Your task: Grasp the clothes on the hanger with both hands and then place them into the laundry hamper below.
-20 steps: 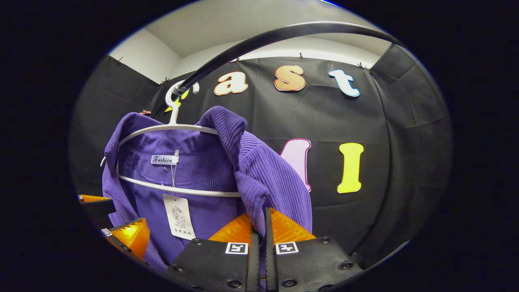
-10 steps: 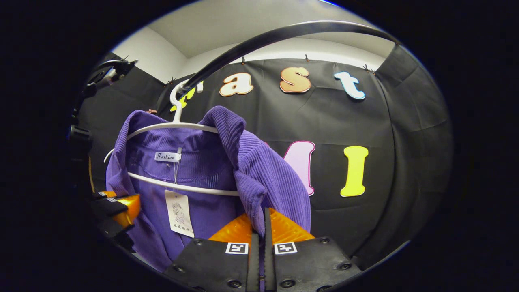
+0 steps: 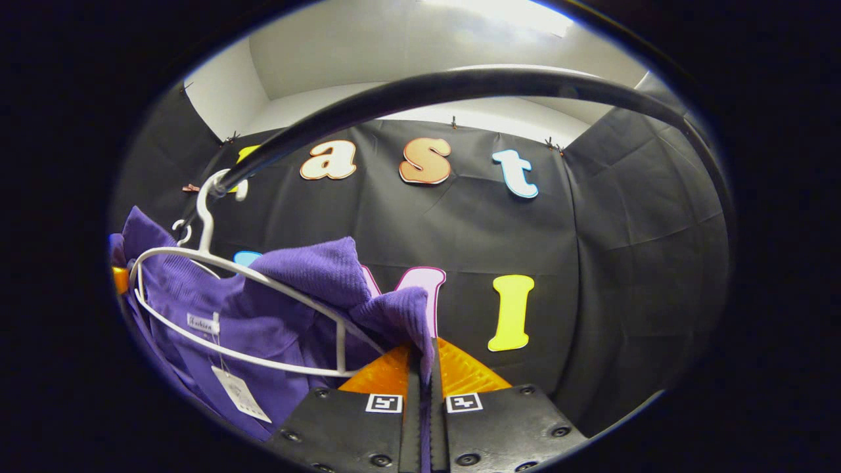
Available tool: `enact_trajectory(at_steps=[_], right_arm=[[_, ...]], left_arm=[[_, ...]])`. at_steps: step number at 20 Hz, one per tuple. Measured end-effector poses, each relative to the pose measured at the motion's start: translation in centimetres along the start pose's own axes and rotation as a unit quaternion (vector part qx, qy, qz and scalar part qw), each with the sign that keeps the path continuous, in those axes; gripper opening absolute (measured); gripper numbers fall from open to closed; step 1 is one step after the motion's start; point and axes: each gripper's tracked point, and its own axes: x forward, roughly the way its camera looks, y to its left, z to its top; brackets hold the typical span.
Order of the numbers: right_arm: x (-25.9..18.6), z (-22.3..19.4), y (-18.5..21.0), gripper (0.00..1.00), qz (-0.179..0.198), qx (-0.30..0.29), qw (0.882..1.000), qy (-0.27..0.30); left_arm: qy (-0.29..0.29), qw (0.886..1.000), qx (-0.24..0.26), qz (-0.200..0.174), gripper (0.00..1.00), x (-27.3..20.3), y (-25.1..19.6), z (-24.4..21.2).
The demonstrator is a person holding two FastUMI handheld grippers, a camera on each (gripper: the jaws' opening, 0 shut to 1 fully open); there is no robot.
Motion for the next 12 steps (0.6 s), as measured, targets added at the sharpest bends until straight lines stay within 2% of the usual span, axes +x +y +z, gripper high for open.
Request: enact_trajectory(at_steps=[4, 8, 9, 10, 12], right_arm=[[2.4, -2.2, -0.1, 0.1, -0.016, 0.024, 0.999, 0.041], [2.7, -4.0, -0.7, 0.1, -0.027, 0.015, 0.998, 0.062], [2.5, -5.3, -0.5, 0.06, -0.025, 0.021, 0.996, 0.079], [2.0, -6.2, -0.5, 0.1, -0.026, 0.025, 0.995, 0.093], [1.4, -8.5, -0.3, 0.1, -0.022, 0.028, 0.993, 0.108]], left_arm=[[0.038, 0.999, 0.003, -0.021, 0.05, 2.6, 1.3, -1.5], [0.077, 0.997, -0.005, -0.032, 0.05, 3.8, 3.1, -4.0], [0.086, 0.996, -0.002, -0.035, 0.05, 3.8, 3.0, -5.1], [0.091, 0.995, 0.005, -0.039, 0.05, 3.9, 2.7, -6.0], [0.108, 0.993, 0.008, -0.053, 0.05, 4.0, 1.1, -8.6]])
